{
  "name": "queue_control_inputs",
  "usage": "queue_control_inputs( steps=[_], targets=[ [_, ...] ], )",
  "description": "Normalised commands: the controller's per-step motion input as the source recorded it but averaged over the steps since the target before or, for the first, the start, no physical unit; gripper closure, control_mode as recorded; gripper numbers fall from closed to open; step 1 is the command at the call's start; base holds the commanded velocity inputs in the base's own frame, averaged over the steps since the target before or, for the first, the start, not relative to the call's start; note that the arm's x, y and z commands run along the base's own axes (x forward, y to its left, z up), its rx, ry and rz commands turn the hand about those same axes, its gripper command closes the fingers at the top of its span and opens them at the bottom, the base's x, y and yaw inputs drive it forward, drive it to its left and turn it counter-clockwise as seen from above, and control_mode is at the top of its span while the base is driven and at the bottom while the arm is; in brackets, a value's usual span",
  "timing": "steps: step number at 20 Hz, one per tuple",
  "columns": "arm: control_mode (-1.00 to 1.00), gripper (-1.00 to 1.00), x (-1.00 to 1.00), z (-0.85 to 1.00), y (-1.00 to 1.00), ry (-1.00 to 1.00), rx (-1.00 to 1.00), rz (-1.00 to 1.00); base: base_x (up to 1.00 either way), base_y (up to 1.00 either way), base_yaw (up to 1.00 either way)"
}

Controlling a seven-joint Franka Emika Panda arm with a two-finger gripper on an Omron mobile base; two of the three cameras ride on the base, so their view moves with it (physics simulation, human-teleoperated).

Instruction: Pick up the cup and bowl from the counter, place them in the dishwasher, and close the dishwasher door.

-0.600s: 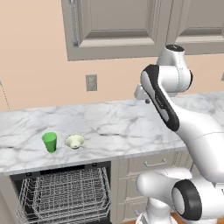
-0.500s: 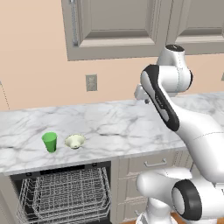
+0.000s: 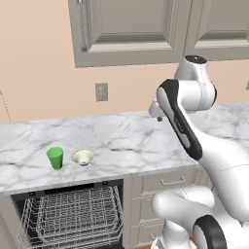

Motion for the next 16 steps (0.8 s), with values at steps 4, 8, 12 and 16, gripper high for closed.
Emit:
queue_control_inputs(
  steps=[4, 8, 12, 16],
  targets=[
    [-1.00, -1.00, -0.33, -0.20, 0.17, -0.06, -0.03, 0.00, 0.00, 0.00, 0.00],
    [-1.00, -1.00, -0.22, -0.23, 0.23, -0.03, -0.03, 0.00, 0.00, 0.00, 0.00],
    [-1.00, -1.00, -0.04, -0.18, 0.26, 0.00, -0.01, 0.00, 0.00, 0.00, 0.00],
    [-1.00, -1.00, 0.00, -0.25, 0.28, 0.00, 0.00, 0.00, 0.00, 0.00, 0.00]
  ],
)
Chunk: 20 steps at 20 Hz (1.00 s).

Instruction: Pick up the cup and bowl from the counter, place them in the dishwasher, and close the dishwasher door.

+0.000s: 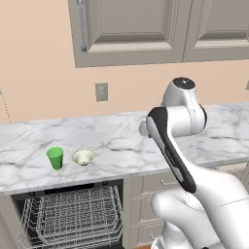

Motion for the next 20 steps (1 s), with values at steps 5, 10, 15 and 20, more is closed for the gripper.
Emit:
queue_control_inputs(
  steps=[5, 10, 15, 20],
  targets=[
    [-1.00, -1.00, 0.00, -0.29, 0.45, 0.00, 0.00, 0.00, 0.00, 0.00, 0.00],
    [-1.00, -1.00, 0.01, -0.21, 0.41, 0.00, 0.00, 0.00, 0.00, 0.00, 0.00],
    [-1.00, -1.00, 0.05, -0.23, 0.36, 0.00, 0.00, -0.01, 0.00, 0.00, 0.00],
    [-1.00, -1.00, 0.22, -0.22, 0.36, 0.00, 0.00, -0.03, 0.00, 0.00, 0.00]
  ],
)
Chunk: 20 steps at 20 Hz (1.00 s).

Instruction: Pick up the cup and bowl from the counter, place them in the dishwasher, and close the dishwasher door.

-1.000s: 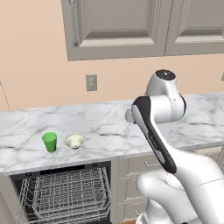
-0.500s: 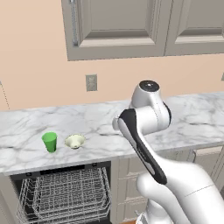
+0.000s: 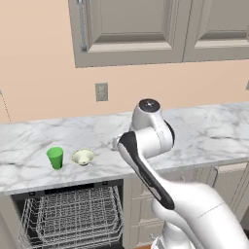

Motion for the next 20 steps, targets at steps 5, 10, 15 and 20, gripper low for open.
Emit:
queue_control_inputs(
  steps=[5, 10, 15, 20],
  targets=[
    [-1.00, -1.00, 0.34, -0.09, 0.28, 0.00, 0.00, -0.01, 0.00, 0.00, 0.00],
    [-1.00, -1.00, 0.34, -0.11, 0.35, 0.00, 0.00, -0.01, 0.00, 0.00, 0.00],
    [-1.00, -1.00, 0.21, -0.09, 0.42, 0.00, 0.00, -0.01, 0.00, 0.00, 0.00],
    [-1.00, -1.00, 0.16, -0.01, 0.38, 0.00, 0.00, 0.00, 0.00, 0.00, 0.00]
  ],
)
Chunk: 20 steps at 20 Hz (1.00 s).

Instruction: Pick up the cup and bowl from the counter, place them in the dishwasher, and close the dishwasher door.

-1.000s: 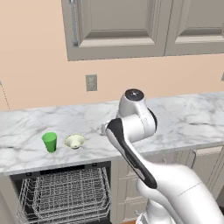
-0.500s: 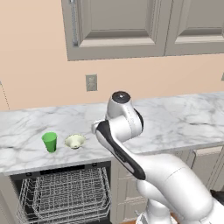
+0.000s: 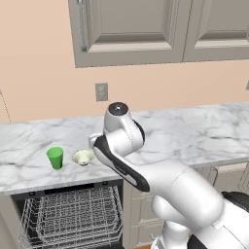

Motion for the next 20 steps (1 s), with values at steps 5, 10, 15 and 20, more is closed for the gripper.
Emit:
queue_control_inputs(
  steps=[5, 10, 15, 20],
  targets=[
    [-1.00, -1.00, 0.07, -0.04, 0.41, 0.00, 0.00, 0.00, 0.00, 0.00, 0.00],
    [-1.00, -1.00, 0.09, -0.04, 0.35, 0.00, 0.00, 0.00, 0.00, 0.00, 0.00],
    [-1.00, -1.00, 0.10, 0.00, 0.21, 0.00, 0.00, -0.01, 0.00, 0.00, 0.00],
    [-1.00, -1.00, 0.12, 0.00, 0.21, 0.00, 0.00, -0.01, 0.00, 0.00, 0.00]
  ],
)
